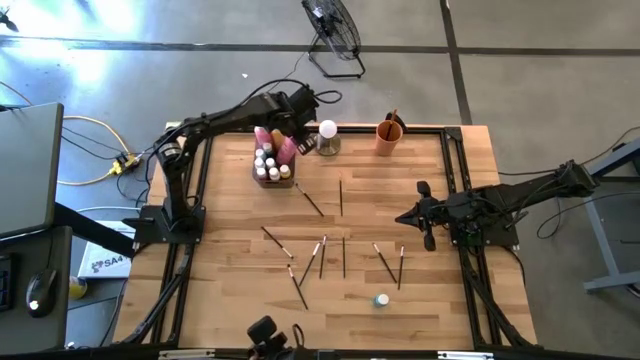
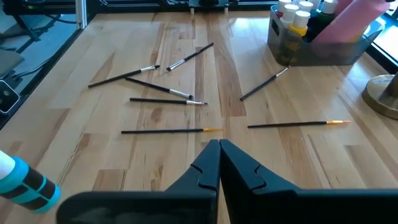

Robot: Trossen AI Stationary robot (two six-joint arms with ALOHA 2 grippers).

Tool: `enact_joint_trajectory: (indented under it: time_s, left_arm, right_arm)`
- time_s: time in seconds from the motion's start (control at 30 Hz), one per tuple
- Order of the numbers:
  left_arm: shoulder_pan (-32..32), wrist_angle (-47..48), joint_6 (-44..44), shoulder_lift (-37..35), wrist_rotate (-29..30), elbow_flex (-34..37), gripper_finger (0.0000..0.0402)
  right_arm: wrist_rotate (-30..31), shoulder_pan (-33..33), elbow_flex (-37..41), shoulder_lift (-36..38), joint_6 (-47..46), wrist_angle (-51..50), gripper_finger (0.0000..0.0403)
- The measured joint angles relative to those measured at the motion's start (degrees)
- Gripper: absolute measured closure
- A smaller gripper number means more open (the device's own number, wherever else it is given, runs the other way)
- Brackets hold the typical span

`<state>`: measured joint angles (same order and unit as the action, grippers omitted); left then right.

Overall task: Pick & Place Paint Supplies
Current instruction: Adjust the large pink paint bottle

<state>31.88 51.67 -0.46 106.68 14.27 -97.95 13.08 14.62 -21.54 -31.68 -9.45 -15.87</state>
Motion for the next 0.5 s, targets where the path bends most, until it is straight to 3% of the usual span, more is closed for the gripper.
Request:
enact_joint_trajectory:
  time_s: [0.27,0.5]
  left_arm:
    - [-0.06,-4.2,-2.22,-6.14,1.93,8.35,0.0286]
    - [-0.03,-15.67,-4.39,-16.51,1.99,21.82,0.0286]
  right_arm:
    - [0.0,-0.01,0.0,0.04,-0.02,-0.23,0.0401]
    - [0.28,0.0,0.0,0.04,-0.01,-0.23,0.0401]
